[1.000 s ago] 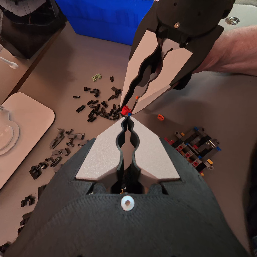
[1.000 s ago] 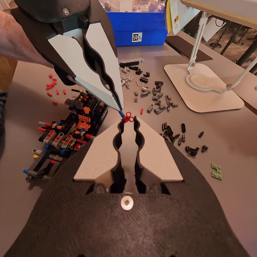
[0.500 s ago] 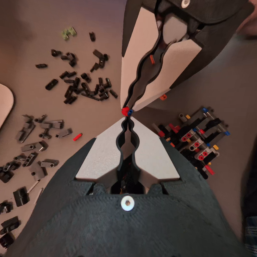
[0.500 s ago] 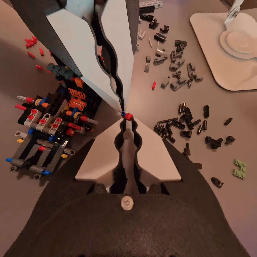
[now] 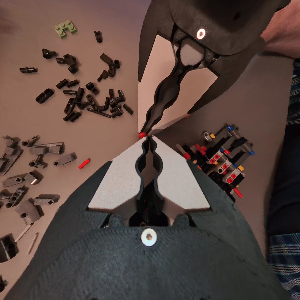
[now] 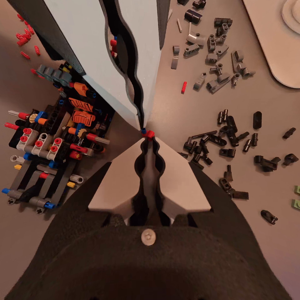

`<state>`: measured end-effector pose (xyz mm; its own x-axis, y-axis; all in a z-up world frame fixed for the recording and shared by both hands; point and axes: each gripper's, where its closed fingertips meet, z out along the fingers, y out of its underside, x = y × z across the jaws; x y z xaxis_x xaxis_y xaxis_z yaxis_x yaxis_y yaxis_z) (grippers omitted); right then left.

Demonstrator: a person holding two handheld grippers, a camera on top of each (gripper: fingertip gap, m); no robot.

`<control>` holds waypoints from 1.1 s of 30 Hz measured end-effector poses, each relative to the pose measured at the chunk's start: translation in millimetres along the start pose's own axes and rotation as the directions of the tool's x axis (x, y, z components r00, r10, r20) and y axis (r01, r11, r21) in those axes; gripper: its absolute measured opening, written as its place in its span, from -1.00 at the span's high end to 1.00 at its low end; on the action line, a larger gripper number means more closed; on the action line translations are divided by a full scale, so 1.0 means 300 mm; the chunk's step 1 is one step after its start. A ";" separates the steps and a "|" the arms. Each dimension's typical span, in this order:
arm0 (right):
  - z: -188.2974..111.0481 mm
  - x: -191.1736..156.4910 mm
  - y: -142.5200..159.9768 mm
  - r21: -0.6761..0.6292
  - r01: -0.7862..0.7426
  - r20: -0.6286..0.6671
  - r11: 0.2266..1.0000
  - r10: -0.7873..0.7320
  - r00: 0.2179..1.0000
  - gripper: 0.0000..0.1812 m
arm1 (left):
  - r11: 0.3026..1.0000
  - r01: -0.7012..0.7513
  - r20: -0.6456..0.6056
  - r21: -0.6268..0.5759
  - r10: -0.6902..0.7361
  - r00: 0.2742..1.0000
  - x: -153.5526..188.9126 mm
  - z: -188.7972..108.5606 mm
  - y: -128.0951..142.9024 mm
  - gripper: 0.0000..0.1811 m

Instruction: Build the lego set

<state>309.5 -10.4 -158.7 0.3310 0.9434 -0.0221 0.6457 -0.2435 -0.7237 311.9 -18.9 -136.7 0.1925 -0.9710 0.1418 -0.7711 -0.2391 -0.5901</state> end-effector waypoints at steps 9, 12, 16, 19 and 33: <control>0.001 -0.004 -0.003 0.001 -0.011 0.013 1.000 0.011 1.000 0.97 | 0.998 0.039 -0.021 -0.044 -0.040 0.999 -0.010 0.012 0.023 1.00; 0.001 -0.004 -0.004 -0.002 -0.020 0.014 1.000 0.020 1.000 0.97 | 0.998 0.008 0.003 -0.056 -0.008 1.000 -0.011 0.014 0.025 1.00; 0.002 0.010 0.002 -0.007 -0.030 -0.005 1.000 0.030 1.000 1.00 | 0.998 -0.001 0.025 -0.066 0.003 1.000 -0.018 0.015 0.030 1.00; 0.006 0.013 0.004 -0.012 -0.031 -0.009 0.999 0.031 0.999 1.00 | 0.998 -0.015 0.024 -0.064 0.016 1.000 -0.008 0.022 0.025 1.00; 0.009 0.014 0.002 -0.002 -0.042 0.015 0.999 0.042 0.999 1.00 | 0.998 0.036 -0.029 -0.055 -0.037 0.999 -0.013 0.016 0.030 1.00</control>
<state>309.3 -5.8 -161.1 0.3473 0.9357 -0.0624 0.6328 -0.2829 -0.7208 307.1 -17.3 -146.4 0.2034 -0.9612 0.1866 -0.7959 -0.2733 -0.5402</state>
